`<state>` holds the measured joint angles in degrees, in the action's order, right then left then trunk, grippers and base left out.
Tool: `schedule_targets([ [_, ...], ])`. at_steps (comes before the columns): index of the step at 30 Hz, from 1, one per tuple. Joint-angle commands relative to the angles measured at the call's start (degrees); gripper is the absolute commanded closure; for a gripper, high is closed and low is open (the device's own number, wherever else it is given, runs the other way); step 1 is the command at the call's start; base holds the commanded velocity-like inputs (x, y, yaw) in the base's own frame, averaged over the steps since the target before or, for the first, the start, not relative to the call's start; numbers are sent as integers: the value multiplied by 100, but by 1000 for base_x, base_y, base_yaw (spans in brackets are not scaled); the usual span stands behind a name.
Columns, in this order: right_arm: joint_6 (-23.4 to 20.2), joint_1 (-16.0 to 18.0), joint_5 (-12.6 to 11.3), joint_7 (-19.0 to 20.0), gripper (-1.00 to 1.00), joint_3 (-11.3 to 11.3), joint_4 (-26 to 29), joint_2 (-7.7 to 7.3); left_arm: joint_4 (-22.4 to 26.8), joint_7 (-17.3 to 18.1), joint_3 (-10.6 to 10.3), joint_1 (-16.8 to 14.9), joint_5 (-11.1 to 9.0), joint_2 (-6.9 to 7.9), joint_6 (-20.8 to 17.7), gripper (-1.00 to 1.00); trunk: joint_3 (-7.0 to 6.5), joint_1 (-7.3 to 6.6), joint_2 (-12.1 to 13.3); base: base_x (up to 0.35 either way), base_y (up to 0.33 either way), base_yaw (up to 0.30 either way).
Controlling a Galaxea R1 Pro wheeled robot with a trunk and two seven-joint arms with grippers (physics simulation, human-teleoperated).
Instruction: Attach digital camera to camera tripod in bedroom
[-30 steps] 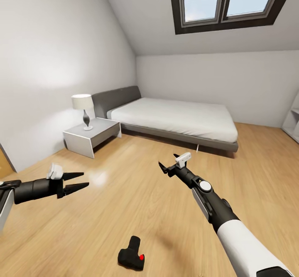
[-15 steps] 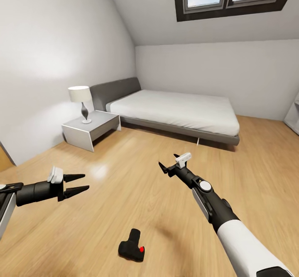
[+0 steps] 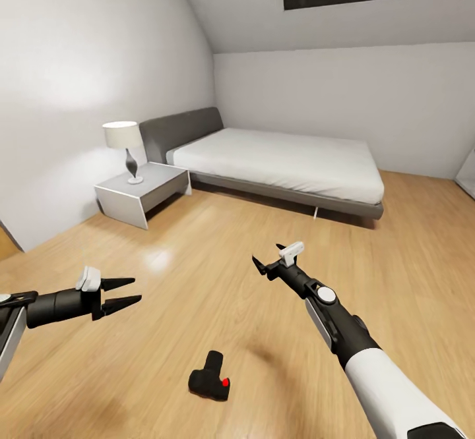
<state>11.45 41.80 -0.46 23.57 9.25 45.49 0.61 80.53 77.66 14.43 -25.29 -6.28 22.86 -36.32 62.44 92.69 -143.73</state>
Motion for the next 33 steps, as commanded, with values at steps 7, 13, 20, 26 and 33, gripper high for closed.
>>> schedule_targets([
  [7,19,4,-7,16,-100,-2,-5,1,-90,8,-105,-7,-10,-62,-33,-100,161,17,-12,0,0,0],
  [13,17,4,-7,2,-100,-4,-5,1,-133,-211,-730,-4,213,-115,4,-100,294,32,-20,0,0,0],
  [20,16,4,-7,-10,-100,-8,-5,1,-154,-998,-1215,-5,495,-236,17,-100,449,50,-29,0,0,0],
  [26,15,4,-7,-11,-100,-11,-5,1,-154,-1062,-1348,-6,510,-248,23,-100,582,65,-37,0,0,0],
  [33,15,4,-7,-11,-100,-11,-5,1,-152,-1042,-1418,-3,516,-205,278,-100,737,84,-47,0,0,0],
])
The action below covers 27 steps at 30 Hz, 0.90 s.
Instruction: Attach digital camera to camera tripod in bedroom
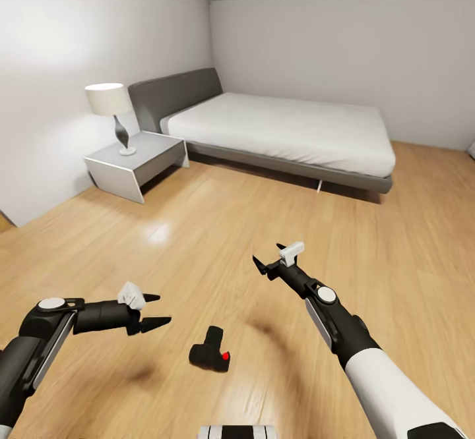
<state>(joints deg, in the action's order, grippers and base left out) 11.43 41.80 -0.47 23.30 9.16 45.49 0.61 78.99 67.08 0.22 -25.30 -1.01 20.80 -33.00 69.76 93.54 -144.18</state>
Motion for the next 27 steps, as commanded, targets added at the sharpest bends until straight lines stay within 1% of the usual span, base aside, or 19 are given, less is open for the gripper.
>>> schedule_targets([
  [1,17,4,-6,17,-100,-2,-5,1,2,20,-22,-4,-11,3,30,-100,27,1,-4,0,0,0],
  [2,17,4,-6,17,-100,-2,-5,1,2,25,-87,-3,-12,6,218,-100,49,4,-5,0,0,0],
  [7,17,4,-6,17,-100,-2,-5,1,2,31,-255,-5,-13,10,586,-100,160,17,-12,0,0,0],
  [11,17,4,-6,1,-100,-2,-5,1,2,32,-320,-6,-13,11,710,-100,249,27,-17,0,0,0],
  [18,17,5,-6,-94,-100,-2,-5,1,2,29,-357,-5,-13,12,790,-100,404,45,-26,0,0,0],
  [21,17,4,-4,-126,-100,-2,-5,1,-4,6,-305,-7,-16,12,807,-100,470,53,-30,0,0,0],
  [23,17,4,-5,-134,-100,-2,-5,1,-9,-5,-197,-9,-19,13,806,-100,515,58,-33,0,0,0],
  [24,17,4,-2,-136,-100,-2,-5,1,-11,-7,-30,-6,-20,16,802,-100,537,60,-34,0,0,0],
  [25,17,4,-1,-138,-100,-2,-5,1,-12,-8,59,-7,-21,17,799,-100,559,63,-36,0,0,0],
  [26,17,4,-3,-139,-100,-2,-6,1,-13,-9,264,-8,-24,17,793,-100,581,66,-37,0,0,0],
  [27,17,4,-3,-140,-100,-2,-8,1,-14,-9,372,-9,-26,14,790,-100,603,68,-38,0,0,0],
])
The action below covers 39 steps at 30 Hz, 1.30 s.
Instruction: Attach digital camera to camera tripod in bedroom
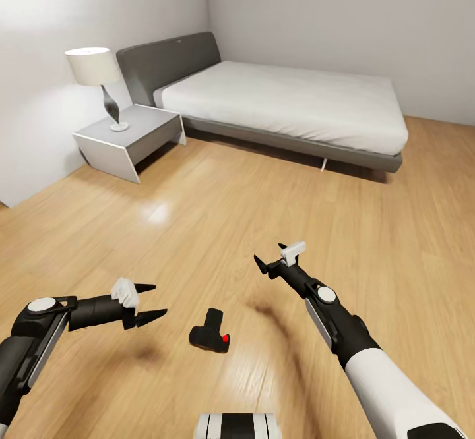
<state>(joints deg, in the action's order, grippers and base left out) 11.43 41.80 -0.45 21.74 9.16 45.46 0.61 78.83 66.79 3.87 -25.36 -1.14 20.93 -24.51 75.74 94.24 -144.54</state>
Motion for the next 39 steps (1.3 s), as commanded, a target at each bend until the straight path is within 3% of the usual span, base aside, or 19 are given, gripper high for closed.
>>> schedule_targets([
  [1,17,4,-6,16,-100,-2,-4,1,-2,19,109,-2,-14,-5,-64,-100,27,1,-3,0,0,0],
  [3,17,3,-4,16,-100,-2,-3,1,-21,28,332,-3,-14,-12,-72,-100,71,6,-6,0,0,0],
  [7,17,3,-4,15,-100,-2,-2,1,-52,52,515,0,-15,-2,-129,-100,160,17,-11,0,0,0],
  [17,17,5,-1,15,-100,-2,-4,1,-2,35,593,-195,-11,60,-634,-100,381,42,-25,0,0,0],
  [24,16,4,0,12,-100,-2,-8,1,-97,26,573,-810,-4,50,-1050,-100,536,61,-34,0,0,0],
  [27,17,4,-1,11,-100,-2,-9,1,-135,22,567,-971,2,49,-1104,-100,603,68,-38,0,0,0],
  [35,16,3,1,-96,-100,-2,-11,1,-191,38,555,-1775,20,126,-1158,-100,780,89,-49,0,0,0],
  [39,17,3,1,-173,-100,-2,-15,1,-253,50,509,-2167,145,147,-1166,-100,869,99,-54,0,0,0],
])
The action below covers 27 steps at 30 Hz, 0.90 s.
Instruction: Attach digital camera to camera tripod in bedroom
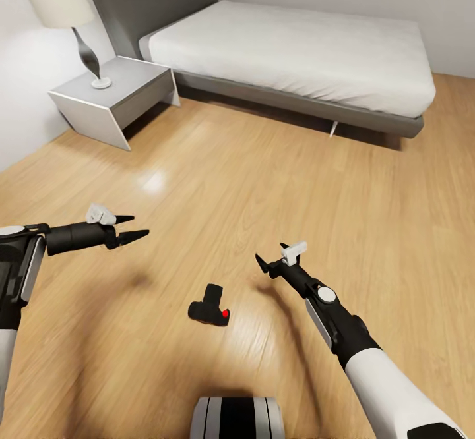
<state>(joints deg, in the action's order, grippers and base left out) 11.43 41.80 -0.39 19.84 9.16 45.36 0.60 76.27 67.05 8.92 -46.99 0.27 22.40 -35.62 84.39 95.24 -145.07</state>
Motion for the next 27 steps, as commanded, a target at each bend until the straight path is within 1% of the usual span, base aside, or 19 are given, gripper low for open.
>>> schedule_targets([
  [1,17,4,-5,7,-100,-2,-6,1,-5,30,-15,-71,45,2,-56,-100,26,1,-3,0,0,0],
  [3,17,4,-5,-8,-100,-2,-7,1,-15,64,-62,-183,114,5,-57,-100,71,6,-6,0,0,0],
  [5,18,4,-5,-20,-100,-2,-9,1,-33,206,-186,-289,177,3,-57,-100,115,12,-8,0,0,0],
  [6,18,4,-5,-25,-100,-2,-9,1,-46,375,-368,-325,201,-4,-40,-100,137,14,-10,0,0,0],
  [7,18,4,-5,-26,-100,-2,-9,1,-50,477,-505,-338,212,-8,-30,-100,159,17,-11,0,0,0],
  [9,18,4,-5,-29,-100,-2,-9,1,-55,695,-854,-357,227,-6,-15,-100,204,22,-14,0,0,0],
  [10,18,4,-5,-30,-100,-2,-10,1,-46,895,-1223,-369,237,0,-3,-100,226,25,-15,0,0,0],
  [12,18,4,-5,-31,-100,-2,-10,1,-36,1043,-1505,-377,243,4,5,-100,270,30,-18,0,0,0],
  [13,18,4,-5,-32,-100,-1,-10,1,-8,1141,-1683,-381,247,6,9,-100,292,32,-19,0,0,0],
  [18,18,4,-5,-33,-100,-2,-10,1,223,1279,-1925,-377,251,12,12,-100,403,45,-26,0,0,0],
  [24,18,4,-5,-33,-100,0,-10,1,454,1385,-2022,-363,253,19,11,-100,536,61,-34,0,0,0],
  [27,18,4,-5,-33,-100,-1,-10,1,585,1556,-2047,-354,254,57,11,-100,602,68,-38,0,0,0],
])
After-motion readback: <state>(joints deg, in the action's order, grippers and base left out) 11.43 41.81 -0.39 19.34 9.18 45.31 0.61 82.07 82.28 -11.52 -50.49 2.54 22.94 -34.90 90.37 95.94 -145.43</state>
